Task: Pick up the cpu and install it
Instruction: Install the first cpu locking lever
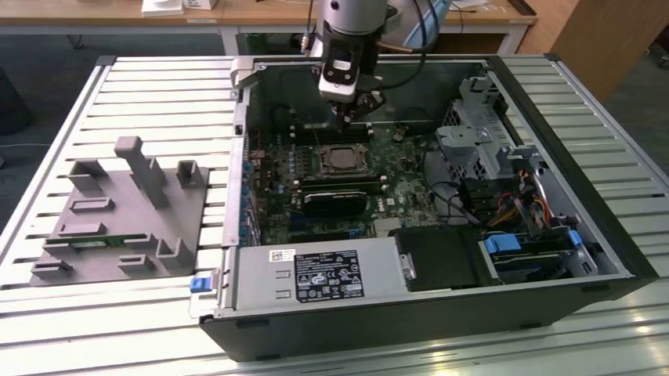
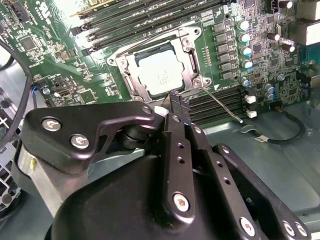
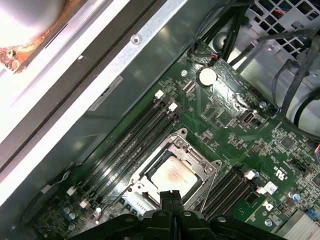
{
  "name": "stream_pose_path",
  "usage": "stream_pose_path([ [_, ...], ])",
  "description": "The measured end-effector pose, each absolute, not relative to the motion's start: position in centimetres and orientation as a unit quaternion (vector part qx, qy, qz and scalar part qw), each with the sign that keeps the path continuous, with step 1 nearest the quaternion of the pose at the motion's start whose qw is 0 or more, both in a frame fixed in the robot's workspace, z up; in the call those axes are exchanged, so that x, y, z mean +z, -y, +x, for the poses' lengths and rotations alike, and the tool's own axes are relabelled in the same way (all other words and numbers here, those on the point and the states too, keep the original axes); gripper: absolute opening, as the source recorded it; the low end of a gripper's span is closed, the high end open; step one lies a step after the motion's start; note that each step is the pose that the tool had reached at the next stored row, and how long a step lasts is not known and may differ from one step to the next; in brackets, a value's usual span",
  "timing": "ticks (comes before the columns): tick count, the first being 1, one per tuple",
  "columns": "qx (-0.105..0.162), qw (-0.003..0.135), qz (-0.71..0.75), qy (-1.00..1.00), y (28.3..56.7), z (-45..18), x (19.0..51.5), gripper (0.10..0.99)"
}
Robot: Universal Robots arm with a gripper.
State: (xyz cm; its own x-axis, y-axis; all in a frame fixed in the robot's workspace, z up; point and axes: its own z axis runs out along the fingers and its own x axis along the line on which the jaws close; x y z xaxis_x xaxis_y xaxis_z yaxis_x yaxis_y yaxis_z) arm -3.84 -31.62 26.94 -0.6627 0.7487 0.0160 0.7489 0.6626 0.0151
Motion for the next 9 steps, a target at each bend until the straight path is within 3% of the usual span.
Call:
stream_pose_path([
  [9, -0.010, 0.004, -0.391, 0.920, 31.62, -3.84, 26.94, 0.106],
])
